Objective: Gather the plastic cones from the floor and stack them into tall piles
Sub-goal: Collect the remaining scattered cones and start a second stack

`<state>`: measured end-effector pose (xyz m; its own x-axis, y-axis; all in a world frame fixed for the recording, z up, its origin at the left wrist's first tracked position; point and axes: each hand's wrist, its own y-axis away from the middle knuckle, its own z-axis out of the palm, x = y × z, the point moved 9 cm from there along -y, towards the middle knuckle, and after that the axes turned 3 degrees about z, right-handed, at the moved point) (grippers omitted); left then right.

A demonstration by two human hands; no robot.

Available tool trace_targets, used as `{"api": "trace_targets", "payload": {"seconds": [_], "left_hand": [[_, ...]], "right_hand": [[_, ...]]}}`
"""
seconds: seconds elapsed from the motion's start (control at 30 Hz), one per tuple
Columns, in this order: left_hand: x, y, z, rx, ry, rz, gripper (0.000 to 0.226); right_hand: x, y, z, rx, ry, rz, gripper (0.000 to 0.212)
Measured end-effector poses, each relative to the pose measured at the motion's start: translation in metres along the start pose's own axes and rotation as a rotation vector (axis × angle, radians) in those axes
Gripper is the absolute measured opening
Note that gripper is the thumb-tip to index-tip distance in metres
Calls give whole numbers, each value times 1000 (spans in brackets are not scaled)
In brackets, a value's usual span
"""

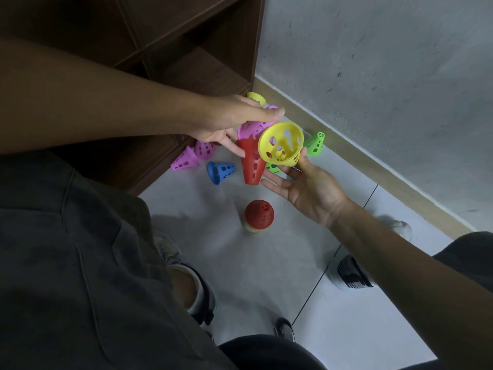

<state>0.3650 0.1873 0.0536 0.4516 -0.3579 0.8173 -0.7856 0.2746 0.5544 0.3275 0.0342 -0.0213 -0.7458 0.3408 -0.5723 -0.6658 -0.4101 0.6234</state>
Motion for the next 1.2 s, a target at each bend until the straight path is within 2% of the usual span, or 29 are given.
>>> {"api": "trace_targets", "payload": {"seconds": [0.1,0.23,0.33,0.47,0.63,0.73,0.83,1.0,1.2], "left_hand": [[-3,-1,-4,1,-3,-10,66],[-8,0,-8,10,-21,-18,54],[-12,1,-14,54,-44,-36,51],[-17,3,-21,104,-74,-60,46],[-19,3,-22,101,-93,-66,52],[-18,1,-18,87,-110,-62,54],[-19,0,-14,75,-107,-66,54],[-16,2,-9,65,-79,-66,57],[-9,4,-4,45,17,-54,62]], "right_hand": [[-4,0,-1,-13,-15,-15,44],[-5,-1,-8,-2,5,-29,43],[-7,-1,-22,34,109,-58,45],[-19,1,-52,200,470,-153,39],[-21,3,-61,272,965,-278,10],[-19,7,-46,245,1197,-382,21],[-11,13,-32,223,1315,-418,23],[13,10,-28,175,1319,-315,27],[-6,7,-26,171,880,-273,25]]}}
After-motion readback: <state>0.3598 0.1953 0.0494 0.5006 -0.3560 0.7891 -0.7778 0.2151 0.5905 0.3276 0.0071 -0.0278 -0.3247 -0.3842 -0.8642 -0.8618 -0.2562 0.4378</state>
